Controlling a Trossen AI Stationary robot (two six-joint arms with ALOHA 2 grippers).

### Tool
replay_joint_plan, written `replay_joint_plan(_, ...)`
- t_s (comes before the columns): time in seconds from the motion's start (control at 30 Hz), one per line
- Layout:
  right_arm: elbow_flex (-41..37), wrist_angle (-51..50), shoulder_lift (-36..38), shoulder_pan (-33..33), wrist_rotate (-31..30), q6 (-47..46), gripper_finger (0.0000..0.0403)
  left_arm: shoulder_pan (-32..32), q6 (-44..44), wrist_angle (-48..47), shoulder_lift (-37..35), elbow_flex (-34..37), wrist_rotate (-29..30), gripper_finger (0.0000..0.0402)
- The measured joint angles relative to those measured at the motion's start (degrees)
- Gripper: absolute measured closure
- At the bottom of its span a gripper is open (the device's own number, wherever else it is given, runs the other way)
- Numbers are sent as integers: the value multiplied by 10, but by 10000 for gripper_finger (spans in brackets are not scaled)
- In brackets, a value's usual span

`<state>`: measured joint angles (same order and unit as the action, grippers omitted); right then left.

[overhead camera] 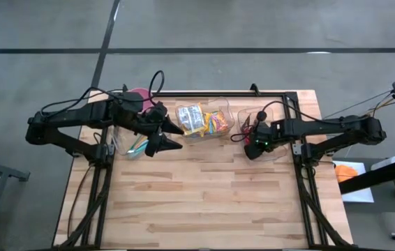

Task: Pick & Place Food Item
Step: Put the black seasoning bottle into the right transparent bin

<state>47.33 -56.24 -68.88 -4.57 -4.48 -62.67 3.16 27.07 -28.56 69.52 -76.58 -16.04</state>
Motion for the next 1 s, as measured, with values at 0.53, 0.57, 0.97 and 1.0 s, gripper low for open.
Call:
replay_joint_plan(0.53, 6, -5, -42, -10, 28, 36, 206, 0, -2, 0, 0, 0, 0, 43)
replay_joint_plan(0.57, 10, -6, -47, -10, 28, 38, 206, 0, -2, 0, 0, 0, 0, 43)
replay_joint_plan(0.97, 64, -27, -84, -11, 15, 91, 137, 0, -2, -7, 0, 0, 0, 43)
replay_joint_plan(1.0, 67, -27, -88, -11, 15, 92, 136, 0, -4, -7, 0, 0, 0, 43)
